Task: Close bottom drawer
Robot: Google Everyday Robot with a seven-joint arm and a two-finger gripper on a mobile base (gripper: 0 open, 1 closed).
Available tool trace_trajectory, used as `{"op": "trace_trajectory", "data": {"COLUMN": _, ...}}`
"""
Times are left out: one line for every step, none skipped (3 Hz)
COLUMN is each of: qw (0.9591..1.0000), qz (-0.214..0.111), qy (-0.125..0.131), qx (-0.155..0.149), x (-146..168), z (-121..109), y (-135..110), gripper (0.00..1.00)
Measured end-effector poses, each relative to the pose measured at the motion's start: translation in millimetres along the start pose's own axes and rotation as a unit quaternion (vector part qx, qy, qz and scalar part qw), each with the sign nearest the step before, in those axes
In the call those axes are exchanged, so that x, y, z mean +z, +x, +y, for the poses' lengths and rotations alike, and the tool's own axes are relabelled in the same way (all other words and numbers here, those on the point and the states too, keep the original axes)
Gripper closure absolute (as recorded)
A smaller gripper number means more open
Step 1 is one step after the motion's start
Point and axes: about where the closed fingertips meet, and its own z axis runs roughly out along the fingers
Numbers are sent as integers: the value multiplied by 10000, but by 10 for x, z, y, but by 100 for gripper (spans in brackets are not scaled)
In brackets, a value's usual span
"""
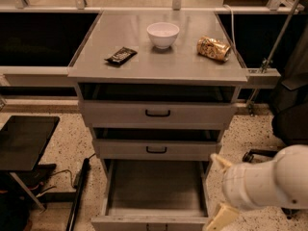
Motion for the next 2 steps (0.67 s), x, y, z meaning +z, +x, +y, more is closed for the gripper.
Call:
{"op": "trace_trajectory", "data": {"qw": 9966, "qz": 711, "qy": -389, "qx": 123, "x": 779, "z": 348, "y": 723, "gripper": 0}}
{"op": "trace_trajectory", "data": {"qw": 9883, "qz": 1354, "qy": -591, "qx": 389, "x": 1306, "z": 613, "y": 1505, "gripper": 0}}
